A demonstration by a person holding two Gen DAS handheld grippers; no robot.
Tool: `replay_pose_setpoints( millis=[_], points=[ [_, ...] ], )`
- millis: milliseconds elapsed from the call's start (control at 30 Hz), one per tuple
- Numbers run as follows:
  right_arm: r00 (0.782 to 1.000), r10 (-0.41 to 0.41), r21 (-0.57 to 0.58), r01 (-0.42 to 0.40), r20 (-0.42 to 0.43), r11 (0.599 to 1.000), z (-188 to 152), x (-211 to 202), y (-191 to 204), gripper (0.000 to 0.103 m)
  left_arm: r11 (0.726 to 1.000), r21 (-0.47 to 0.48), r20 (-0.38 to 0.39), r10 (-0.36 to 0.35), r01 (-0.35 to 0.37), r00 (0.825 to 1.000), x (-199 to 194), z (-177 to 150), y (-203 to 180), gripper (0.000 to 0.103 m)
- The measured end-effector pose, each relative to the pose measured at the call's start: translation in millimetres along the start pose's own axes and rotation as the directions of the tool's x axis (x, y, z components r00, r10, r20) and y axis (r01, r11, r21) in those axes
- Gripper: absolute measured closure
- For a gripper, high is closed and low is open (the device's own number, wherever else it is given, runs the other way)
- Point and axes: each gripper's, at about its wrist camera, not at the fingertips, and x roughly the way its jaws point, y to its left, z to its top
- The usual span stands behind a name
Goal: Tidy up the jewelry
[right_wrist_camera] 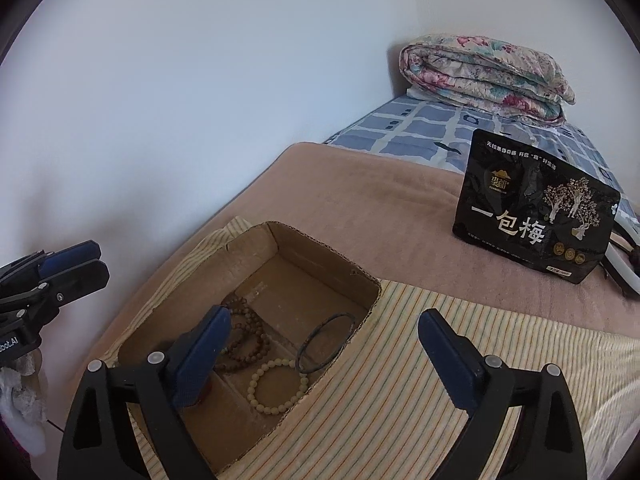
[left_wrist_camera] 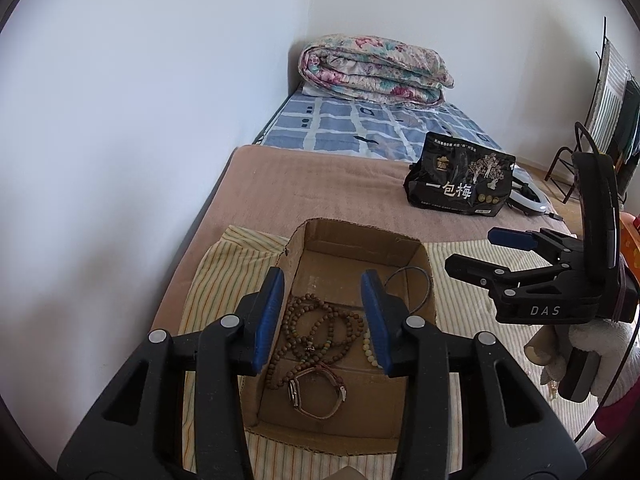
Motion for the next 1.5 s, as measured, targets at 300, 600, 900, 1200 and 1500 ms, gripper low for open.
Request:
replay_pose_setpoints(
  millis=[300,600,900,1200,1500],
  points=[
    [0.998,-0.042,-0.008,0.043,0.047,0.999,-2.6,-48.1,-6.2,0.003,1.000,0.025,0.032,-0.015,0.014,0.999,-30.0,-1.3,-21.4,0.063],
    [0.988,-0.136,-0.016,0.137,0.079,0.990,-21.7,-105.8,-29.9,0.000,0.995,0.073,0.042,-0.069,0.065,0.997,-47.7,-5.9,-62.4,0.063],
    [0.973,-0.214,0.019,0.213,0.084,0.977,-51.1,-160.7,-67.2,0.000,0.982,0.119,0.024,-0.147,0.143,0.989,-56.2,-18.9,-110.2,0.063],
    [0.964,-0.255,0.067,0.251,0.072,0.966,-95.2,-201.9,-104.9,0.000,0.965,0.152,-0.015,-0.215,0.215,0.976,-53.2,-39.8,-150.2,0.063],
    [0.952,-0.303,0.140,0.294,0.048,0.945,-139.8,-226.4,-145.1,0.000,0.944,0.181,-0.068,-0.266,0.274,0.962,-40.7,-62.2,-186.9,0.063]
  ],
)
